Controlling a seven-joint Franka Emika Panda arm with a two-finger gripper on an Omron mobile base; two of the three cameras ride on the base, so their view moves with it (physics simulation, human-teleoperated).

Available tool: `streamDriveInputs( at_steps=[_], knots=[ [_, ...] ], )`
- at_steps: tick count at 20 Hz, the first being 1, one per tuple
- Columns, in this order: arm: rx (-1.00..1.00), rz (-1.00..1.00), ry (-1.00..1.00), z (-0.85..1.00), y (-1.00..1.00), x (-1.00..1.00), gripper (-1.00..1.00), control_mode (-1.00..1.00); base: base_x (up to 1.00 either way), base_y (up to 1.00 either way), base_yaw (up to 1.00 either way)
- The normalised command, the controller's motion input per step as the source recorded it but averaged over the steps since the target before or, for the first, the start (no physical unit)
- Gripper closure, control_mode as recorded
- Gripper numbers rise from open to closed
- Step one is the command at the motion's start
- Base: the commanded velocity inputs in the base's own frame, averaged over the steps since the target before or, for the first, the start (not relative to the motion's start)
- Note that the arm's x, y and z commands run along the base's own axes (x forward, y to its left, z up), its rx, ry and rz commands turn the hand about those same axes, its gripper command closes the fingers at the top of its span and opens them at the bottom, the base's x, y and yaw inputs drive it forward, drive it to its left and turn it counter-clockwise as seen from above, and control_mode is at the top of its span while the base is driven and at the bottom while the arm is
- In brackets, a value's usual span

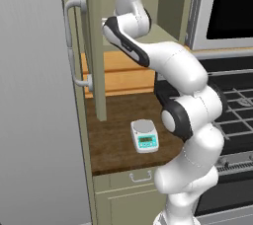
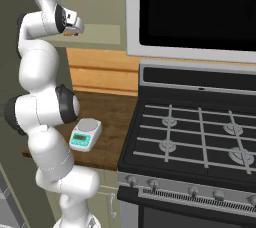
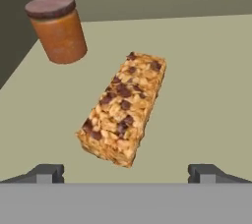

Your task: Pick the bar and place it on the digital scale for weighing, and close the cabinet.

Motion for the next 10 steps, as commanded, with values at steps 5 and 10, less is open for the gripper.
streamDriveInputs(
  at_steps=[5,10],
  knots=[
    [-0.01,-0.05,0.0,-0.01,0.1,0.32,-1.0,-1.0,0.0,0.0,0.0],
    [0.0,-0.08,0.0,0.0,0.0,0.27,-1.0,-1.0,0.0,0.0,0.0]
  ],
)
